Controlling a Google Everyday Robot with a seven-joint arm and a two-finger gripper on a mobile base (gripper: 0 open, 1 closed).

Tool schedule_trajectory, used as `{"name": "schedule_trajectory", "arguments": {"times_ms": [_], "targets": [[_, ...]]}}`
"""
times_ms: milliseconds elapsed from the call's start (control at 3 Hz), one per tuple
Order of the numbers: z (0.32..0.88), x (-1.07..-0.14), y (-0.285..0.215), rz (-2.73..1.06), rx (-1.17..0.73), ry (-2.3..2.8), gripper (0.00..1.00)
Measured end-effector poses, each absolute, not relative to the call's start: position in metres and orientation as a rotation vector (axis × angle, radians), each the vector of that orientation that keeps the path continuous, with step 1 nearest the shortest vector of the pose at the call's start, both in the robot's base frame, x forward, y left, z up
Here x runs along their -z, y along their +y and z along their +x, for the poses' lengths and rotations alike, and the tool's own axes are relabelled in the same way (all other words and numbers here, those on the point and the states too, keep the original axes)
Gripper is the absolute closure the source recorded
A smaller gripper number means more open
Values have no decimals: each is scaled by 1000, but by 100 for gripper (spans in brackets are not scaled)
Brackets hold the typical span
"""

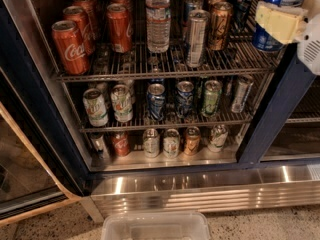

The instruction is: Pick pepsi can from top shelf of fridge

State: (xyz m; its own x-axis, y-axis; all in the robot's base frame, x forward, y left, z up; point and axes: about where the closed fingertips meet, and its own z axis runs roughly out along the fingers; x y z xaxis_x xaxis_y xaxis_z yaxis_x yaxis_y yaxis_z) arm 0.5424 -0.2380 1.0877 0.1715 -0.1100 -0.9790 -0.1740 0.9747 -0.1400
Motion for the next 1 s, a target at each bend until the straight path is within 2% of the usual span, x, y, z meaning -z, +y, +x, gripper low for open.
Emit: {"name": "schedule_trajectory", "arguments": {"times_ms": [667, 1000], "targets": [[541, -1087, -227, -273, -71, 1410, 100], [521, -1080, -220, -288, -121, 1428, 100]]}}
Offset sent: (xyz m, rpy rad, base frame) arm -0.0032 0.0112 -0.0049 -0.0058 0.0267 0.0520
